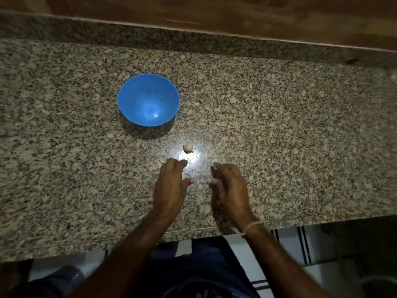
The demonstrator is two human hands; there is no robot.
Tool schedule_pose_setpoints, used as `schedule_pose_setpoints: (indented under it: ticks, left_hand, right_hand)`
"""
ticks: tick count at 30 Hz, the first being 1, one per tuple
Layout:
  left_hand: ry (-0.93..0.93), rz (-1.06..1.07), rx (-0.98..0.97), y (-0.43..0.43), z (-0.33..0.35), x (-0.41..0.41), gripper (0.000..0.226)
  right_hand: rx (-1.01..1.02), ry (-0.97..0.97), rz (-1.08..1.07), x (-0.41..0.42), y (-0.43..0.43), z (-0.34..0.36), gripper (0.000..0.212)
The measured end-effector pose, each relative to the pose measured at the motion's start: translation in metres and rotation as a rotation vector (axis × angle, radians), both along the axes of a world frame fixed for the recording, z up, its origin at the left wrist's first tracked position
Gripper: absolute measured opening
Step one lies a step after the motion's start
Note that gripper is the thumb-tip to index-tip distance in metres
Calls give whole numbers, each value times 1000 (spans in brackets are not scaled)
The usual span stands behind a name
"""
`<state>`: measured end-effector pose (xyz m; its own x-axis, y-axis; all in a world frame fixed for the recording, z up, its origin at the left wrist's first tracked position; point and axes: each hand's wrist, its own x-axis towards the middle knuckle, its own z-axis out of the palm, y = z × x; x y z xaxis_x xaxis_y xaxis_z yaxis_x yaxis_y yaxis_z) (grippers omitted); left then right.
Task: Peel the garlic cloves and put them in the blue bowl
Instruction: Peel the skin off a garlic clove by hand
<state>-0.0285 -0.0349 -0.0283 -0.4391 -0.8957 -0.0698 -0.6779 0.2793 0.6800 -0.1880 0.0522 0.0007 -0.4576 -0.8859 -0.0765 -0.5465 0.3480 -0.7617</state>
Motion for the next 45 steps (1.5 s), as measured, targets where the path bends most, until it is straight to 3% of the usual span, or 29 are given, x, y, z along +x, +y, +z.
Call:
schedule_pose_setpoints:
  ticks: [4, 7, 10, 16, 22, 25, 28, 30, 32, 36, 39, 45]
  left_hand:
    - [6, 6, -62, -2, -4, -10, 21]
    - [-62, 23, -101, 2, -2, -14, 30]
    - [-47, 134, -68, 11, -1, -17, 26]
    - [157, 405, -17, 37, 7, 0, 25]
    - [224, 554, 21, 49, 9, -4, 29]
    - [236, 591, 52, 52, 8, -7, 25]
    - [242, 627, 50, 57, 7, -7, 22]
    - [261, 658, 60, 60, 5, -5, 18]
    - [267, 688, 68, 63, 3, -3, 15]
    - [258, 711, 68, 66, 5, -4, 14]
    - [238, 749, 109, 64, 9, -5, 15]
    - [211, 766, 117, 60, 8, -4, 21]
  right_hand:
    - [164, 88, 75, -12, 12, -9, 46]
    - [85, 96, 120, 4, 2, -13, 45]
    - [16, 41, 156, 12, -19, -17, 40]
    - [-64, -192, 221, 1, -37, -27, 38]
    - [2, 65, 461, -18, -21, -33, 55]
    - [-19, 75, 442, -3, -46, -34, 41]
    - [-34, 120, 447, 3, -63, -27, 10]
    - [-53, 38, 434, 5, -67, -24, 22]
    - [-90, -27, 454, 9, -70, -24, 18]
    - [-128, 135, 533, 12, -82, -30, 23]
    - [-102, 54, 583, 10, -83, -38, 24]
    - [-185, 204, 578, 11, -81, -34, 22]
